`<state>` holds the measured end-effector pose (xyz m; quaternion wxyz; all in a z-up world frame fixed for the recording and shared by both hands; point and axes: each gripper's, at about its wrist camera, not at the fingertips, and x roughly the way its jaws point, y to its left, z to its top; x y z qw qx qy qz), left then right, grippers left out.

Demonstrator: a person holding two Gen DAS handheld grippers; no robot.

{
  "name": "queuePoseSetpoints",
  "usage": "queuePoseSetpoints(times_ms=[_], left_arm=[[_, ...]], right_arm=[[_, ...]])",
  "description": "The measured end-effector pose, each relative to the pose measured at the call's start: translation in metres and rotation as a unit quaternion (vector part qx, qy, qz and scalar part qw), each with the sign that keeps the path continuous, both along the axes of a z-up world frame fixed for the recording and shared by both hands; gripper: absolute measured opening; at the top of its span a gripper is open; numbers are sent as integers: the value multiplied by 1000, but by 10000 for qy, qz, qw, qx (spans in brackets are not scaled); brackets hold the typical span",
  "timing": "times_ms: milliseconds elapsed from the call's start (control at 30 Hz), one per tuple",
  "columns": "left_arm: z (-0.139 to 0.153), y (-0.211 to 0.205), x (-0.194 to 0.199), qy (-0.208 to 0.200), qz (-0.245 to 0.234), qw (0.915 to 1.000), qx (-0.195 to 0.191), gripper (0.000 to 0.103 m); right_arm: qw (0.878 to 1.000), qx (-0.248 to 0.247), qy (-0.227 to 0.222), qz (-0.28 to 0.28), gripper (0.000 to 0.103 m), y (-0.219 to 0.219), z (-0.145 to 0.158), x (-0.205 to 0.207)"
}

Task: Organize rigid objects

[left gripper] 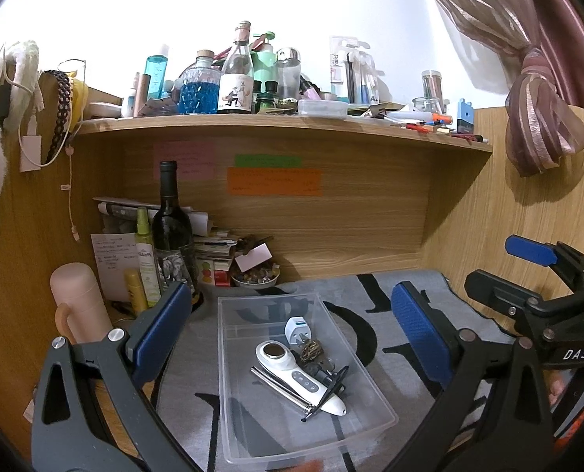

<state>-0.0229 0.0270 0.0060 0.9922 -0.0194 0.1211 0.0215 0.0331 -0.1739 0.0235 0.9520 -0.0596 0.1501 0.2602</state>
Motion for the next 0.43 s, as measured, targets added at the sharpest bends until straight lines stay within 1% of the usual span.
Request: queuePoseSetpoints(times_ms=[100,233,433], left_arm=[[0,-1,2,63,-100,9999,-14,103],[-1,-1,3,70,-81,9999,-14,103],[-1,6,7,86,-107,9998,-129,103]], right_arm=[[10000,-3,-1,10,103,0,0,0],[10000,-22,15,23,103,0,-2,2],[10000,-49,61,45,103,-2,-5,7]])
